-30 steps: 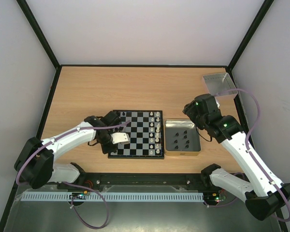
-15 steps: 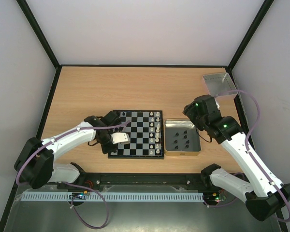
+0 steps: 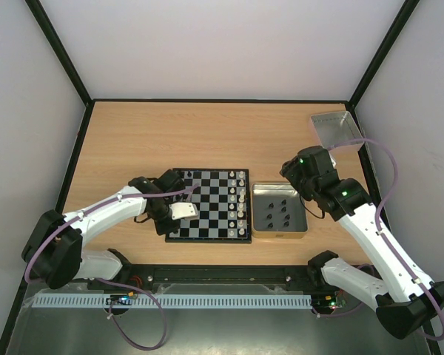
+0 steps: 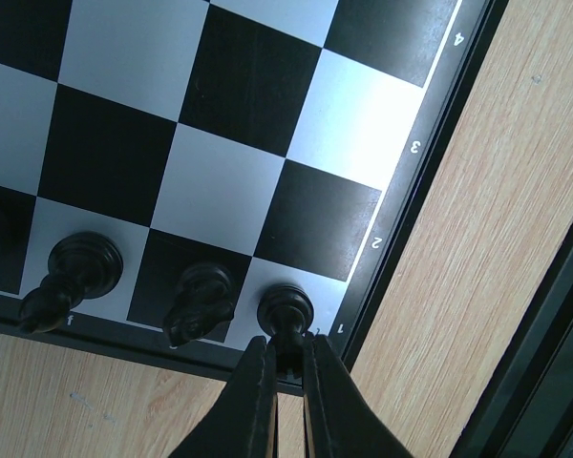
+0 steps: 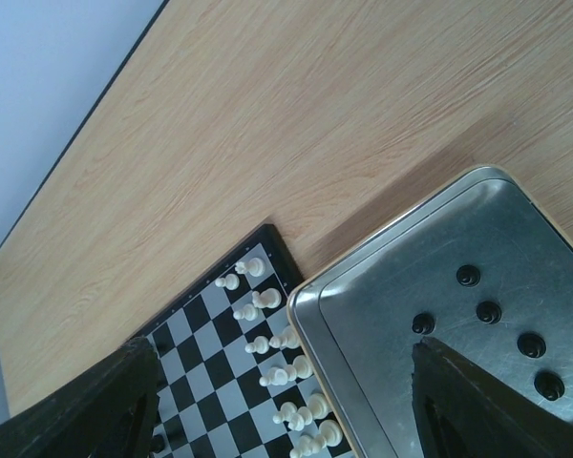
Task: Set up the chess pieces on the board
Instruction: Place the chess piece on the chessboard.
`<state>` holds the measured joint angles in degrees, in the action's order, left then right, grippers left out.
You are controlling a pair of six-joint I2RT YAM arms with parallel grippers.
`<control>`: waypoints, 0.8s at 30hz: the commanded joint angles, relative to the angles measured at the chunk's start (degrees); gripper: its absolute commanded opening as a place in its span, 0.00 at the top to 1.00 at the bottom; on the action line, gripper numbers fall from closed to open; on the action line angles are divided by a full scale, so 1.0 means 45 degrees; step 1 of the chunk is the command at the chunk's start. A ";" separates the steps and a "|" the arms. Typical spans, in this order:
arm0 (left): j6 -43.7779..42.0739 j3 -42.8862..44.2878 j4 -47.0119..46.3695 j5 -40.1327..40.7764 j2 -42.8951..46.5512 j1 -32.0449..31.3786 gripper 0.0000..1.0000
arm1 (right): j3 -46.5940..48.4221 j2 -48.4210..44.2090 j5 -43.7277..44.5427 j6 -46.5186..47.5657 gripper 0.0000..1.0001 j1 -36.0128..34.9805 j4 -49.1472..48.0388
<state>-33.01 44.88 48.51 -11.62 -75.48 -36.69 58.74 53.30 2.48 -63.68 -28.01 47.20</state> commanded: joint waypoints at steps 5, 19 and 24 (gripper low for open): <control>-0.0177 -0.0052 0.0366 -0.0196 0.0151 0.0064 0.89 | -0.0207 -0.0087 0.0079 -0.0088 0.29 0.0052 -0.0215; -0.0257 -0.0029 0.0464 -0.0280 0.0172 0.0073 0.78 | -0.0193 -0.0009 0.0130 -0.0009 0.29 0.0052 -0.0157; -0.0353 0.0009 0.0612 -0.0382 0.0097 0.0081 0.83 | -0.0184 -0.0027 0.0133 -0.0010 0.29 0.0053 -0.0136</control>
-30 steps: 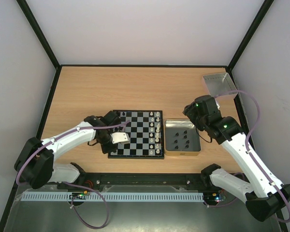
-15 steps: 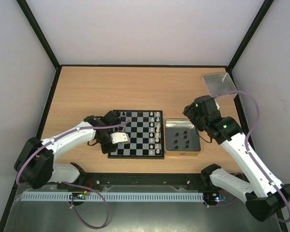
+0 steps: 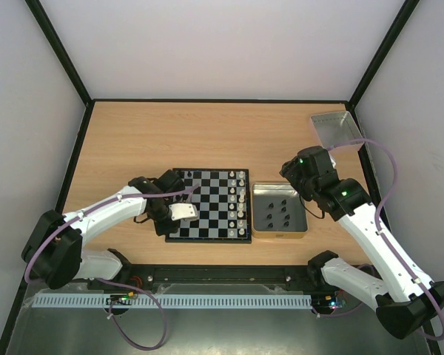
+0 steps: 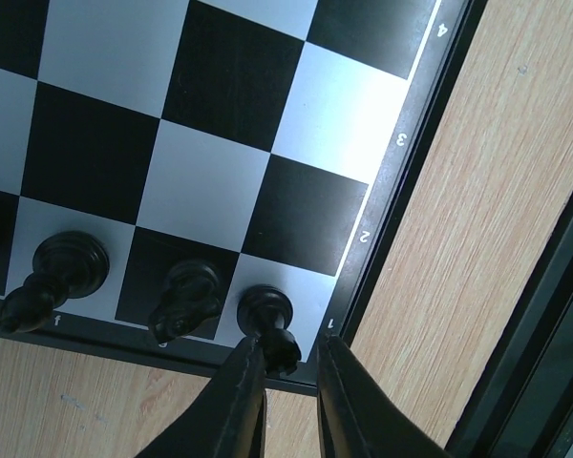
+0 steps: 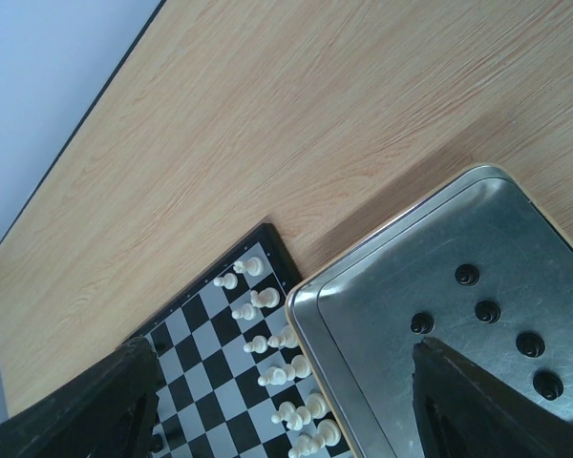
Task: Set up the chess pieces on the board
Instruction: Place the chess piece on the chessboard.
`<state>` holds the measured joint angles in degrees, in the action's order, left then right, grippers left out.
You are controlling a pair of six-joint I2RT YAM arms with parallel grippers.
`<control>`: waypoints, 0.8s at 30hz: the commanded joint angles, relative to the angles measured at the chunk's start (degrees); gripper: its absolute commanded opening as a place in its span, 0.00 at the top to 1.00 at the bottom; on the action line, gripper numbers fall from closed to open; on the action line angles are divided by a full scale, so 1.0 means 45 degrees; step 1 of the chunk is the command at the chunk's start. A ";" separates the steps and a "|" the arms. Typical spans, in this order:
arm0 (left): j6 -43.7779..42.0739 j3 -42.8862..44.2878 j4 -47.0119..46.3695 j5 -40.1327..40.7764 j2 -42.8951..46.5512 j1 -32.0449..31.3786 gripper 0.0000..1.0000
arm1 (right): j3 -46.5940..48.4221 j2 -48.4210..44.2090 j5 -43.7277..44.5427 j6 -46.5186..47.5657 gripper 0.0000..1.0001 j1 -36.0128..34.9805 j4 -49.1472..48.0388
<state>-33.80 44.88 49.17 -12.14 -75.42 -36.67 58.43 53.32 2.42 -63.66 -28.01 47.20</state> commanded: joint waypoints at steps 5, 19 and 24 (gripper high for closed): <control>-0.0222 0.0031 0.0558 -0.0290 0.0022 0.0078 0.86 | -0.0117 -0.0062 0.0166 -0.0036 0.29 0.0062 -0.0099; -0.0202 0.0055 0.0663 -0.0205 0.0115 0.0070 0.65 | -0.0319 -0.0264 0.0124 -0.0164 0.29 0.0052 -0.0156; -0.0140 0.0058 0.0627 -0.0183 0.0166 0.0075 0.60 | -0.0330 -0.0306 0.0120 -0.0192 0.29 0.0053 -0.0175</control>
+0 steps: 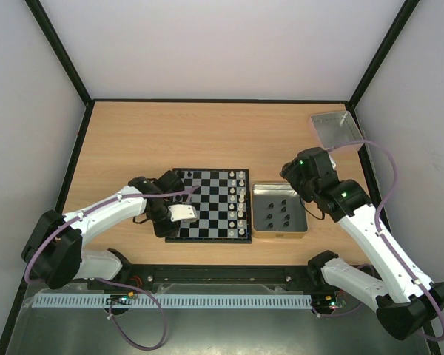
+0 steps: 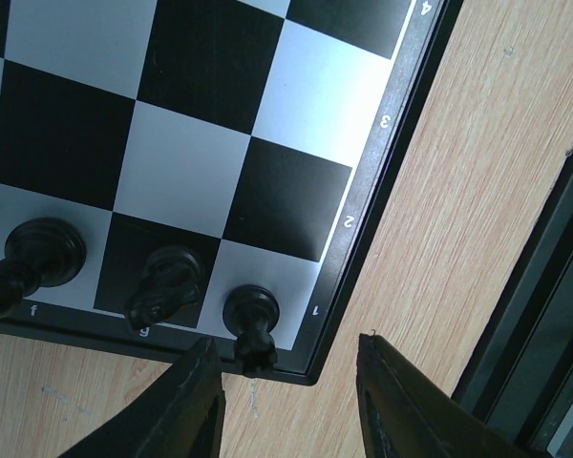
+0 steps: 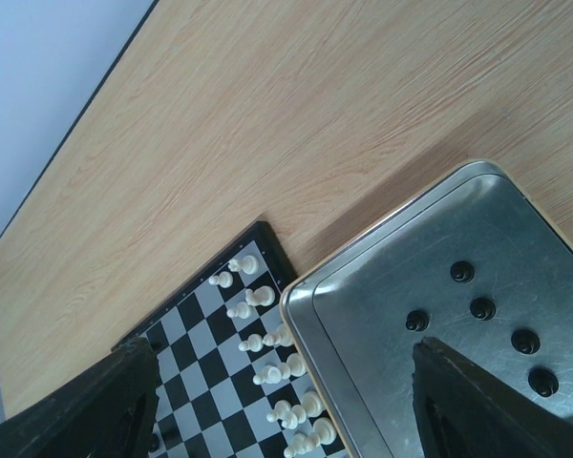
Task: Set up the chess pieces on the board
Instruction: Place the chess piece on the chessboard.
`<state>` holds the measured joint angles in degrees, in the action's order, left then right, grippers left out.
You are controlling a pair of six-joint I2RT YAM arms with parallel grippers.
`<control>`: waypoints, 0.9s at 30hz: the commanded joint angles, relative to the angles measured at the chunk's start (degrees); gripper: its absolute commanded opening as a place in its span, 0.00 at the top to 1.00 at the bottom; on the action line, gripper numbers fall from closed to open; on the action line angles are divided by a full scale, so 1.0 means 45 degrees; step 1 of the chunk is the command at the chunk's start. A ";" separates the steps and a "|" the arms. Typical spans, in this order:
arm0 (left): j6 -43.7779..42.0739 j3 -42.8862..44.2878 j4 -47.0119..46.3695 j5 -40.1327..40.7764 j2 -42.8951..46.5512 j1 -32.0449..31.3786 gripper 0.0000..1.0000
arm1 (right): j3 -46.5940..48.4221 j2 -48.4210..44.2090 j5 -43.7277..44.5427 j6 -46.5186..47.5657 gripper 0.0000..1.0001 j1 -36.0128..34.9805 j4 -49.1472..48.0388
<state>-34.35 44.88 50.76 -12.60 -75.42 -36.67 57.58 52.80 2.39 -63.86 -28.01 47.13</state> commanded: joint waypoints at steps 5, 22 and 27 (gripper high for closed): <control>-0.0061 0.0051 0.0317 -0.0144 0.0159 0.0081 0.68 | -0.0212 -0.0245 0.0114 -0.0204 0.29 0.0052 -0.0142; 0.0127 0.0110 0.0408 0.0223 0.0481 0.0071 0.58 | -0.0405 -0.0366 0.0036 -0.0264 0.29 0.0053 -0.0295; 0.0229 0.0384 0.0556 0.0444 0.0592 0.0080 0.58 | -0.0421 -0.0346 0.0006 -0.0246 0.29 0.0052 -0.0363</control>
<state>-33.98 44.95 51.00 -11.64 -74.00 -36.67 56.38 51.79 2.09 -64.71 -28.01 46.54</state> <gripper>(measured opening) 0.420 0.709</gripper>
